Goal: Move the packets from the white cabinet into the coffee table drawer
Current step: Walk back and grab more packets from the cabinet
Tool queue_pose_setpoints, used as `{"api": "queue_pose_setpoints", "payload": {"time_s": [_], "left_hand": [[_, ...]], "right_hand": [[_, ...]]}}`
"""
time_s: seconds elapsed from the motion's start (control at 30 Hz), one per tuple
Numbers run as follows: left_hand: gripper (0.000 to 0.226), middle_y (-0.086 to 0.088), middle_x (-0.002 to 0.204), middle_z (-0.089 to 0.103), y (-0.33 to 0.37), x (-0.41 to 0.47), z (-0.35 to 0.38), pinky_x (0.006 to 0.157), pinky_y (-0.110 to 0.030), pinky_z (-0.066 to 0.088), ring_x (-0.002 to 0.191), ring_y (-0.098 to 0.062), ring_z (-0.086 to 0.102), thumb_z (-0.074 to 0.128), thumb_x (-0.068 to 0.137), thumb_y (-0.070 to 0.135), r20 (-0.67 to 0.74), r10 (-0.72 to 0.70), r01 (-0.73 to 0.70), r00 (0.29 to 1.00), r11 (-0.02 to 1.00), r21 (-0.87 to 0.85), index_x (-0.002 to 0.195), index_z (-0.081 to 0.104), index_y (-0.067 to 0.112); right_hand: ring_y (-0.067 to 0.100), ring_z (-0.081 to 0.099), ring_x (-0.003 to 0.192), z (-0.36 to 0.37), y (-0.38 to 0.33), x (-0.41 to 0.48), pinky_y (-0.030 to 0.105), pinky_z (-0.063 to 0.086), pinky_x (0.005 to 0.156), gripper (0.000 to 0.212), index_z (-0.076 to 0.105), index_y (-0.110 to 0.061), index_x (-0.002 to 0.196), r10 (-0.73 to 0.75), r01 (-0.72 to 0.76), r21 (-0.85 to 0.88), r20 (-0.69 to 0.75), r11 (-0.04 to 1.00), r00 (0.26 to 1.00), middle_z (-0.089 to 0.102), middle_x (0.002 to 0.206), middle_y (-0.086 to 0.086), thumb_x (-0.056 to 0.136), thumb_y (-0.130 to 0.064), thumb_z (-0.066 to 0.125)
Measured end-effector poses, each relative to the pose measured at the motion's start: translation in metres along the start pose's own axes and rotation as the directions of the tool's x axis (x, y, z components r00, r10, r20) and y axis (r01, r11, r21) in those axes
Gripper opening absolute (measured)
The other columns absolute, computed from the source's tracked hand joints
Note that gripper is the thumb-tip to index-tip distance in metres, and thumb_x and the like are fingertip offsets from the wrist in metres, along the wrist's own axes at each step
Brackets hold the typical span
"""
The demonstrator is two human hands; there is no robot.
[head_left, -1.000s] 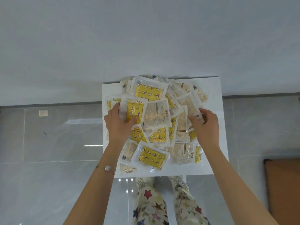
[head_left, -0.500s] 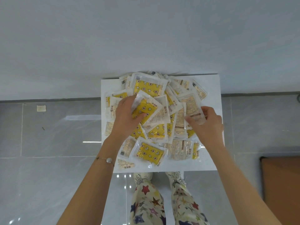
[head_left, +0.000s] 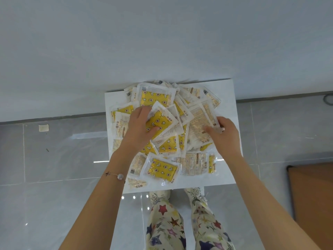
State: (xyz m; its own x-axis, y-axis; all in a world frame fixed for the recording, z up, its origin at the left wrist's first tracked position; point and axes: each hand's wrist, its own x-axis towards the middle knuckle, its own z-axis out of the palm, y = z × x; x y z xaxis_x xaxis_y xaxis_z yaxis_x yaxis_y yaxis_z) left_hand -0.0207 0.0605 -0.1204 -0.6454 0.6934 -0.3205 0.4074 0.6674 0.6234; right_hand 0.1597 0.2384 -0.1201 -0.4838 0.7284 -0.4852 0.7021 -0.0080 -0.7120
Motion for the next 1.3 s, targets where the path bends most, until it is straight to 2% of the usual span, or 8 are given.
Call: {"api": "queue_pose_setpoints", "payload": {"time_s": [0.13, 0.37, 0.57, 0.67, 0.77, 0.9, 1.13, 1.3], "left_hand": [[0.055, 0.0, 0.108, 0.044, 0.018, 0.004, -0.005, 0.097, -0.044, 0.034, 0.11, -0.023, 0.039, 0.072, 0.083, 0.019, -0.017, -0.06, 0.06, 0.998, 0.998, 0.017, 0.13, 0.043, 0.014], [0.062, -0.007, 0.14, 0.046, 0.05, 0.012, -0.017, 0.103, -0.032, 0.035, 0.129, -0.025, 0.044, 0.07, 0.085, 0.026, 0.08, -0.247, 0.259, 0.966, 0.941, -0.22, 0.139, 0.043, 0.014], [0.069, 0.0, 0.121, 0.064, 0.092, -0.043, -0.087, 0.096, -0.051, 0.048, 0.111, -0.023, 0.062, 0.082, 0.064, 0.039, 0.107, -0.546, 0.449, 0.831, 0.545, -0.708, 0.124, 0.054, 0.022], [0.051, -0.006, 0.115, 0.068, 0.115, -0.091, -0.135, 0.085, -0.049, 0.055, 0.099, -0.027, 0.069, 0.076, 0.077, 0.023, 0.099, -0.587, 0.33, 0.804, 0.301, -0.894, 0.122, 0.053, 0.019], [0.035, -0.003, 0.105, 0.07, 0.134, -0.146, -0.188, 0.068, -0.038, 0.057, 0.088, -0.018, 0.071, 0.057, 0.089, -0.001, 0.007, -0.6, 0.142, 0.8, 0.178, -0.974, 0.116, 0.053, 0.019], [0.045, -0.007, 0.108, 0.068, 0.143, -0.226, -0.25, 0.064, -0.034, 0.058, 0.088, -0.022, 0.07, 0.054, 0.089, -0.007, -0.156, -0.658, 0.0, 0.736, 0.232, -0.973, 0.125, 0.048, 0.018], [0.05, -0.006, 0.105, 0.07, 0.124, -0.385, -0.323, 0.072, -0.04, 0.058, 0.089, -0.025, 0.071, 0.064, 0.087, 0.002, -0.389, -0.793, -0.193, 0.47, 0.338, -0.921, 0.124, 0.045, 0.03], [0.05, -0.003, 0.097, 0.073, 0.088, -0.49, -0.334, 0.073, -0.042, 0.058, 0.083, -0.025, 0.073, 0.066, 0.087, 0.004, -0.404, -0.866, -0.283, 0.294, 0.324, -0.903, 0.118, 0.045, 0.037]], "right_hand": [[0.0, 0.062, 0.083, -0.019, -0.003, -0.003, 0.006, 0.047, 0.056, 0.015, 0.057, -0.019, 0.105, 0.049, -0.022, 0.185, -0.142, 0.983, 0.989, 0.063, 0.093, -0.014, 0.092, -0.02, 0.062], [0.011, 0.068, 0.091, -0.058, -0.039, -0.017, 0.028, 0.057, 0.073, 0.012, 0.058, -0.029, 0.101, 0.064, -0.019, 0.352, -0.118, 0.936, 0.991, 0.067, 0.099, -0.009, 0.093, -0.02, 0.06], [0.018, 0.07, 0.088, -0.083, -0.118, -0.055, 0.038, 0.059, 0.071, 0.033, 0.055, -0.018, 0.121, 0.02, -0.047, 0.41, 0.07, 0.911, 0.997, 0.069, 0.1, 0.001, 0.09, -0.018, 0.064], [0.014, 0.069, 0.085, -0.094, -0.168, -0.088, 0.03, 0.057, 0.065, 0.036, 0.051, -0.025, 0.12, -0.062, -0.001, 0.397, 0.146, 0.918, 0.987, 0.068, 0.099, 0.0, 0.088, -0.019, 0.067], [0.006, 0.068, 0.081, -0.101, -0.22, -0.127, 0.024, 0.054, 0.061, 0.037, 0.051, -0.028, 0.117, -0.164, 0.068, 0.37, 0.234, 0.927, 0.958, 0.067, 0.099, -0.005, 0.087, -0.019, 0.069], [0.002, 0.067, 0.082, -0.098, -0.288, -0.184, 0.021, 0.055, 0.06, 0.038, 0.051, -0.031, 0.116, -0.303, 0.188, 0.325, 0.351, 0.927, 0.886, 0.066, 0.101, -0.008, 0.086, -0.02, 0.07], [0.01, 0.071, 0.078, -0.039, -0.378, -0.301, 0.024, 0.056, 0.06, 0.039, 0.051, -0.031, 0.117, -0.431, 0.343, 0.264, 0.612, 0.902, 0.663, 0.07, 0.1, -0.001, 0.085, -0.021, 0.071], [0.014, 0.072, 0.075, 0.042, -0.4, -0.396, 0.027, 0.057, 0.057, 0.04, 0.05, -0.024, 0.12, -0.423, 0.399, 0.235, 0.759, 0.887, 0.495, 0.07, 0.097, 0.0, 0.086, -0.015, 0.069]]}}
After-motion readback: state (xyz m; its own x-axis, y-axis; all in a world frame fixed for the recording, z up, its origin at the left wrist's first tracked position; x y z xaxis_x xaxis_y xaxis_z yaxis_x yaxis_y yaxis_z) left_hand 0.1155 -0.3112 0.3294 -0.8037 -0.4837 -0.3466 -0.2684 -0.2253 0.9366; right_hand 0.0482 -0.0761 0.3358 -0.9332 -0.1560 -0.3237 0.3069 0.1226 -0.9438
